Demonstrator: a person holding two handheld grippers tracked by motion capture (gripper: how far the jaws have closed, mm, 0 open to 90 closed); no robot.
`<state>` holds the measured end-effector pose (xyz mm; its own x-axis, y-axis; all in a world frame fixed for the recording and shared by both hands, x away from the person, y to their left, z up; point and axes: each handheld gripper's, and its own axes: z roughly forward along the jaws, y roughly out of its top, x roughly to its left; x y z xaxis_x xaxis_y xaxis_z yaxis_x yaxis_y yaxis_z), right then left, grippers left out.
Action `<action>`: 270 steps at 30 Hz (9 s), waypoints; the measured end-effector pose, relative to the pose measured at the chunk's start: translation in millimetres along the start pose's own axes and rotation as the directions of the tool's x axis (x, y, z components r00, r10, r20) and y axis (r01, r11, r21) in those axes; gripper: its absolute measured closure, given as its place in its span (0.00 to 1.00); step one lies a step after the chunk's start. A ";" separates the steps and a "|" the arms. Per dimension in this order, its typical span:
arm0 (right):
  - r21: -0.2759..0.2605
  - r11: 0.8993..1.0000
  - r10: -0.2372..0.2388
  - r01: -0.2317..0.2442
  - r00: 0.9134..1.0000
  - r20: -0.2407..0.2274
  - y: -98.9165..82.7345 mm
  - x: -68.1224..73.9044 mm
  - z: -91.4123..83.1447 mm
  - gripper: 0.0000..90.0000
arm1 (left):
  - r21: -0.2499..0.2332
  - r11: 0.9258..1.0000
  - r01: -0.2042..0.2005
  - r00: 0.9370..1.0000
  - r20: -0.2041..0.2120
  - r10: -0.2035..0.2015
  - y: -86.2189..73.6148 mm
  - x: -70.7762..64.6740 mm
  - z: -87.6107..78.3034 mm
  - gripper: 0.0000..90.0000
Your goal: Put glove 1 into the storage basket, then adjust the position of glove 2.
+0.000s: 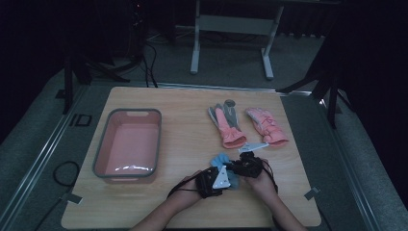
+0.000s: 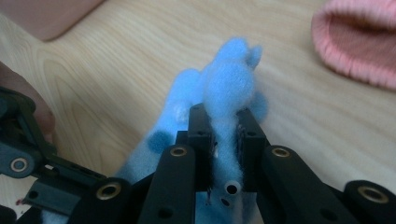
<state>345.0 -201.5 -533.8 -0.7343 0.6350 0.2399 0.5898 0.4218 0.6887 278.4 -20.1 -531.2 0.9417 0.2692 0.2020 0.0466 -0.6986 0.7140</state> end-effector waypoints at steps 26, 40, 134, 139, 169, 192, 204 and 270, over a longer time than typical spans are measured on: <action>-0.080 0.996 -0.042 0.034 0.994 -0.102 81.7 31.3 -2.9 0.89 | 0.029 0.999 -0.025 0.997 -0.068 0.027 4.1 37.5 -77.1 0.88; -0.088 0.988 -0.136 0.126 0.984 -0.119 134.6 58.8 7.0 0.89 | 0.040 0.999 -0.005 0.991 -0.130 0.010 -2.7 58.3 -122.6 0.88; -0.058 0.984 -0.178 0.170 0.965 -0.191 189.5 110.4 115.8 0.16 | 0.056 0.888 0.457 0.877 -0.192 -0.439 -128.9 122.8 -195.4 0.17; -0.045 0.982 -0.191 0.186 0.963 -0.189 177.6 105.6 98.7 0.15 | 0.003 0.900 0.437 0.887 -0.168 -0.430 -112.5 112.1 -192.8 0.17; -0.094 0.988 -0.134 0.124 0.985 -0.109 103.4 34.9 36.1 0.15 | -0.102 0.948 0.301 0.953 0.059 -0.296 -53.9 26.8 -94.4 0.17; -0.172 0.981 -0.108 0.093 0.991 -0.084 60.3 3.3 13.0 0.15 | -0.128 0.965 0.229 0.968 0.138 -0.211 -71.1 3.6 -46.4 0.17; -0.180 0.983 -0.048 0.041 0.998 -0.035 61.9 -14.2 -4.2 0.13 | -0.121 0.962 0.246 0.962 0.155 -0.226 -76.0 4.3 -46.5 0.17; -0.261 0.946 0.273 -0.193 0.907 0.320 60.0 -12.2 -15.1 0.98 | -0.112 0.959 0.260 0.961 0.122 -0.246 -82.7 5.7 -46.9 0.17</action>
<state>384.2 -193.6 -485.1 -0.3977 0.8982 0.1871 0.6120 0.1077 0.7835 264.2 70.3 -557.6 0.9346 0.3500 -0.0634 0.2521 -0.5259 0.8123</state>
